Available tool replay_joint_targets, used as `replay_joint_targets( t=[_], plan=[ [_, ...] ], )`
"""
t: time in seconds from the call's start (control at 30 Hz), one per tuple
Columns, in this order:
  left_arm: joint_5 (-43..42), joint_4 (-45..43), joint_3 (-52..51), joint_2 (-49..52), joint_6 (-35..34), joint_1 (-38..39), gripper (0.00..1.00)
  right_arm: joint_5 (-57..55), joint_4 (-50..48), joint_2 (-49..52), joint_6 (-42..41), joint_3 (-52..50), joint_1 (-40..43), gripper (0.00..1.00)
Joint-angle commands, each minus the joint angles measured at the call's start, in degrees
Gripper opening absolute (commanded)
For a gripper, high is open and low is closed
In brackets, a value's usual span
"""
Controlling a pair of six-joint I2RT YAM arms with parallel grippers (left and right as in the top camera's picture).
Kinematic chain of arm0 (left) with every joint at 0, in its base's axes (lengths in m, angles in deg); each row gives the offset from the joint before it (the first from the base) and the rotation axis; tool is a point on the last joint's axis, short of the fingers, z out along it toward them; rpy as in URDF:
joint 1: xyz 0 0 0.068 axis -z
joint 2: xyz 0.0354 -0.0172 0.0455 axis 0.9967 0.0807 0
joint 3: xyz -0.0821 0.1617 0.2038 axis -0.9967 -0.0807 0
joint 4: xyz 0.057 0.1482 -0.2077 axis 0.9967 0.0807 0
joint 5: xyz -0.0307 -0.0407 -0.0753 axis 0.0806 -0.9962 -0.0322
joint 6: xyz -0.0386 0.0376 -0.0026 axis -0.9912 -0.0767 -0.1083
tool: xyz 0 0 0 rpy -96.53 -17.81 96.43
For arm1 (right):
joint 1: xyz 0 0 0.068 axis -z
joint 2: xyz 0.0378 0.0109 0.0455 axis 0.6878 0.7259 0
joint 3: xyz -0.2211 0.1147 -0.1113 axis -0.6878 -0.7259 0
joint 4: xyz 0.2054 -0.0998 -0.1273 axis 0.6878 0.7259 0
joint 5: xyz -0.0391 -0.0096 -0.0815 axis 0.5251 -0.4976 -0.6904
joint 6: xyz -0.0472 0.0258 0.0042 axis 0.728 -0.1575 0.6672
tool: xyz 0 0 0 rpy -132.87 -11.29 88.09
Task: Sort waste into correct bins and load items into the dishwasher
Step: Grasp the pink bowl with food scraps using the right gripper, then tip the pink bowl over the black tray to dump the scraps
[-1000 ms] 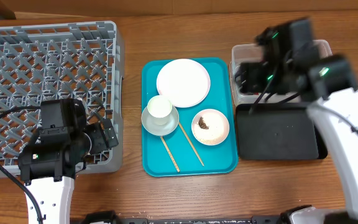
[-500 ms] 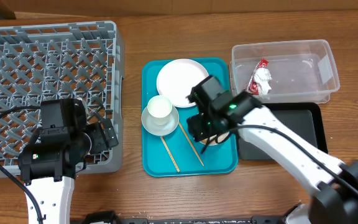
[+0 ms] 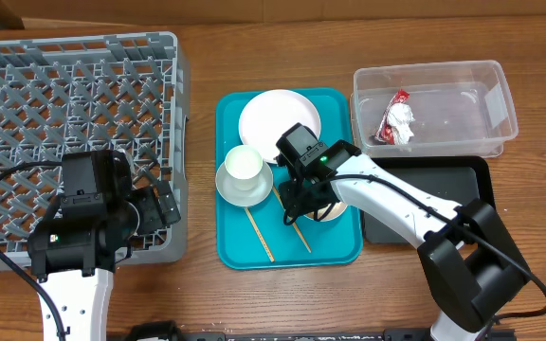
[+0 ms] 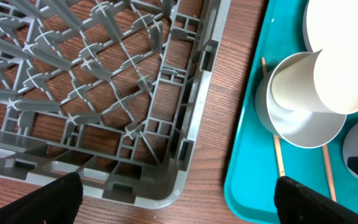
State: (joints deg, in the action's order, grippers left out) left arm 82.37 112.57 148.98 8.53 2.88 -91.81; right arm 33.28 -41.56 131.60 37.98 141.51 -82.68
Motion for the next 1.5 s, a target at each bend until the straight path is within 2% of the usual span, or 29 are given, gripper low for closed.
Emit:
replay_joint_targets(
  t=[0.0, 0.47, 0.53, 0.63, 0.77, 1.0, 1.23, 1.47],
  plan=[
    [0.3, -0.1, 1.2, 0.1, -0.1, -0.3, 1.0, 0.2, 0.1, 0.1, -3.3, -0.2, -0.4, 0.27],
    [0.3, -0.1, 1.2, 0.1, -0.1, -0.3, 1.0, -1.5, -1.1, 0.2, -5.1, -2.9, -0.4, 0.26],
    [0.3, -0.1, 1.2, 0.1, -0.1, -0.3, 1.0, -1.5, -1.3, 0.2, -5.1, -3.2, -0.4, 0.2],
    [0.3, -0.1, 1.2, 0.1, -0.1, -0.3, 1.0, -1.5, -1.5, 0.2, -5.1, -3.2, -0.4, 0.18],
    [0.3, -0.1, 1.2, 0.1, -0.1, -0.3, 1.0, -1.4, -1.0, 0.2, -5.1, -3.0, -0.4, 0.04],
    [0.3, -0.1, 1.2, 0.1, -0.1, -0.3, 1.0, -1.5, 5.6, -0.3, -5.0, 3.4, -0.3, 0.04],
    [0.3, -0.1, 1.2, 0.1, -0.1, -0.3, 1.0, -1.7, 9.4, -6.2, -5.6, 9.7, 0.4, 0.04],
    [0.3, -0.1, 1.2, 0.1, -0.1, -0.3, 1.0, -0.4, 12.7, -14.1, -9.8, 9.7, 8.5, 0.04]
  ],
)
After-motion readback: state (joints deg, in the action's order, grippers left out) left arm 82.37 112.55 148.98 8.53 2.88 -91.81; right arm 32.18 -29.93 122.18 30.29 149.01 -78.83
